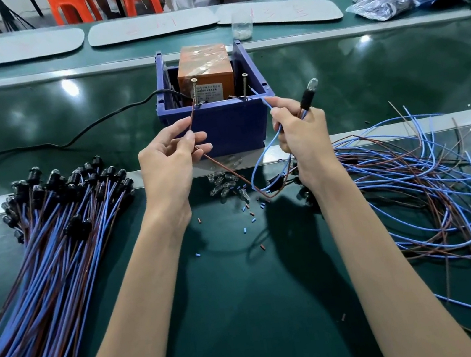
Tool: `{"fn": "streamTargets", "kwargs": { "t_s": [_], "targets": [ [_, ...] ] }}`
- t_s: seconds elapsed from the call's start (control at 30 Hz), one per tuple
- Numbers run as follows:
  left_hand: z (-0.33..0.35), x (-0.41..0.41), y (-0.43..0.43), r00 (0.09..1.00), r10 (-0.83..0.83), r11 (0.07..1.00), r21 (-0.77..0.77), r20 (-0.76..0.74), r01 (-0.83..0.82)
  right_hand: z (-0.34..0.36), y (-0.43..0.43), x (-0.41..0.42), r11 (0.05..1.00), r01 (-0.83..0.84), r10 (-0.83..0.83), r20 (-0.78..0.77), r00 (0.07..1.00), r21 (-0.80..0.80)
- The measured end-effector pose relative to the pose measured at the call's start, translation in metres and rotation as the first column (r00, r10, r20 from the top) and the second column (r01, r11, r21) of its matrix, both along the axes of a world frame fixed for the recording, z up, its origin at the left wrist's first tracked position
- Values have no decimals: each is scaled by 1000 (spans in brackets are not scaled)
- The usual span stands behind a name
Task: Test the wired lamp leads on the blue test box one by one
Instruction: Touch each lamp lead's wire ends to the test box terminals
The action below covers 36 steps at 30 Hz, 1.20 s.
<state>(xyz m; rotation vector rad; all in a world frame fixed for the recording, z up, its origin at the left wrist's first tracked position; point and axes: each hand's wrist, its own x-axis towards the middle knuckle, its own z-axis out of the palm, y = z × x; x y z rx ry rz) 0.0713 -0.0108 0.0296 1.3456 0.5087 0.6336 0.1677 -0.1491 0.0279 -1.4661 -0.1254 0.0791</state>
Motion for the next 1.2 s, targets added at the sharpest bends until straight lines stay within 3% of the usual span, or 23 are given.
{"fn": "streamTargets", "kwargs": {
  "t_s": [1.2],
  "targets": [
    [1, -2, -4, 999, -42, 999, -1, -12, 42, 0, 0, 1, 999, -29, 30, 58, 998, -13]
  ]
}}
